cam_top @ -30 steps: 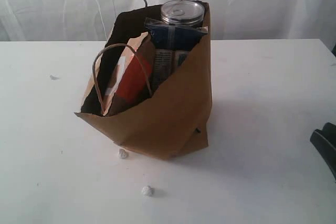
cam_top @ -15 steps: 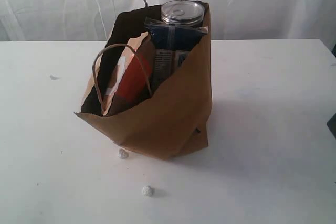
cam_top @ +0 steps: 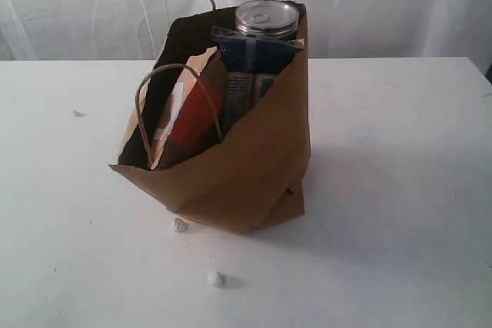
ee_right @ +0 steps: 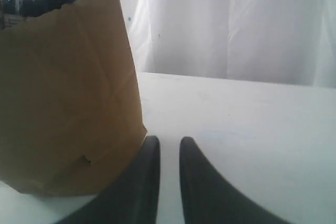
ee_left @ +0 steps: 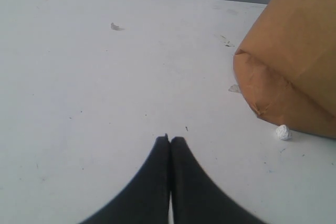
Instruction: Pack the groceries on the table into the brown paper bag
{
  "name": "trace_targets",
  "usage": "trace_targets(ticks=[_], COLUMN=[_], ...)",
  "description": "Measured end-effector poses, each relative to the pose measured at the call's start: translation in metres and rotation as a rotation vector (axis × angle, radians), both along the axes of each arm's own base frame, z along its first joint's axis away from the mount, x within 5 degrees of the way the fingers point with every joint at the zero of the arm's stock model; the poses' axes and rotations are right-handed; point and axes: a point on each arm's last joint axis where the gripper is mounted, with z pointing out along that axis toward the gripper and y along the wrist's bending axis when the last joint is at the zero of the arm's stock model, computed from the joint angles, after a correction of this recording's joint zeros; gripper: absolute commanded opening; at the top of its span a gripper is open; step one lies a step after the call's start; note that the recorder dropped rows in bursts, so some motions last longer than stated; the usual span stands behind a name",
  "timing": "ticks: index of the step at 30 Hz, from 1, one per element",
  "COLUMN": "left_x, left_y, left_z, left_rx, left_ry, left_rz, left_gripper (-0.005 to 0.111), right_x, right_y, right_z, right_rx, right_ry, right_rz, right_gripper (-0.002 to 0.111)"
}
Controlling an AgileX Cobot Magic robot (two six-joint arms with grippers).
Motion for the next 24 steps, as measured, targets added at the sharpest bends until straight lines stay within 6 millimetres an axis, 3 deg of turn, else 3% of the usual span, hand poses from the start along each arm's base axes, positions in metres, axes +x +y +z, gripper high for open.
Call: trace_targets(ticks=[10, 24], left_x=[0.0, 0.0], left_y=[0.0, 0.0], left_z=[0.0, 0.0], left_rx=[0.0, 0.0], left_ry=[0.0, 0.0], left_rz=[0.0, 0.0], left_gripper=[0.0, 0.0], right_x=[-0.004, -0.004], right_y=[-0.005, -0.005], right_z=[-0.014, -0.015], right_rx=[-0.064, -0.065], right_ry=[-0.003, 0.006], right_rz=[-0.054, -0.054], right_gripper=[0.013, 0.013])
